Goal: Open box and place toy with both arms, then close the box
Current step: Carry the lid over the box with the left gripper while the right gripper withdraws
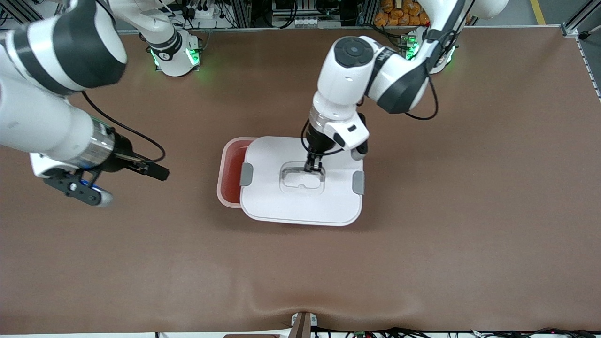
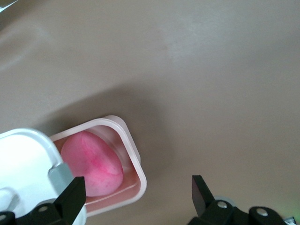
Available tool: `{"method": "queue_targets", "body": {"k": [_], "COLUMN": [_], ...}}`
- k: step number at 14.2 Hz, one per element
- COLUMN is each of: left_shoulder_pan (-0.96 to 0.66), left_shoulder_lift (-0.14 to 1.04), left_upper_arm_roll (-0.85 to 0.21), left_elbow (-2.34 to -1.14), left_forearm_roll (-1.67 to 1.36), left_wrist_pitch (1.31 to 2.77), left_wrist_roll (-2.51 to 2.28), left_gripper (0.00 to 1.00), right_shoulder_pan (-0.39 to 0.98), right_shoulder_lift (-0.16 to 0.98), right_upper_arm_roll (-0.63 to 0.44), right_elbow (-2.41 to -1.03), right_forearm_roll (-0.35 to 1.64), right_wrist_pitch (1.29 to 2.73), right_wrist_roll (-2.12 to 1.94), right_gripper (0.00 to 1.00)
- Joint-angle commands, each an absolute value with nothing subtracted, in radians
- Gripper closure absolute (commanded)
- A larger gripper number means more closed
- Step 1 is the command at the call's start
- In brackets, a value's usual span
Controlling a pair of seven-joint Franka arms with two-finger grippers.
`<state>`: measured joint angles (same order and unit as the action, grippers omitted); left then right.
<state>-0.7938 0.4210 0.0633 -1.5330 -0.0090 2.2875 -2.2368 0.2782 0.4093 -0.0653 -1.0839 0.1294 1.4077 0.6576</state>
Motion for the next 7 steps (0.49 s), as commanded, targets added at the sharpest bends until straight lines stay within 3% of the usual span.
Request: {"method": "queue_targets", "body": {"k": [1,7], "left_shoulder_pan": [-0.847,-0.907], "left_shoulder_lift": [0.408,0.469], "left_upper_arm_roll": [0.071,0.069], "left_elbow": [-1.585,-1.577], "left_forearm_roll": [0.049,0.170], "left_wrist_pitch": [2.367,2.428], "left_wrist_roll": [-2.330,-2.461], "left_gripper": [1.00,1.00], "right_shoulder_pan": [0.244,0.077], "right_shoulder_lift": [0.365,0.316], "right_upper_arm_roll": [-0.048,0.038], "right_elbow": [-1.103,-1.103], "right_forearm_roll": [0.112,0.127], "right_wrist_pitch": [1.365,1.312], "right_wrist_roll": [0.660,0.506], "right_gripper": [0.00,0.00]}}
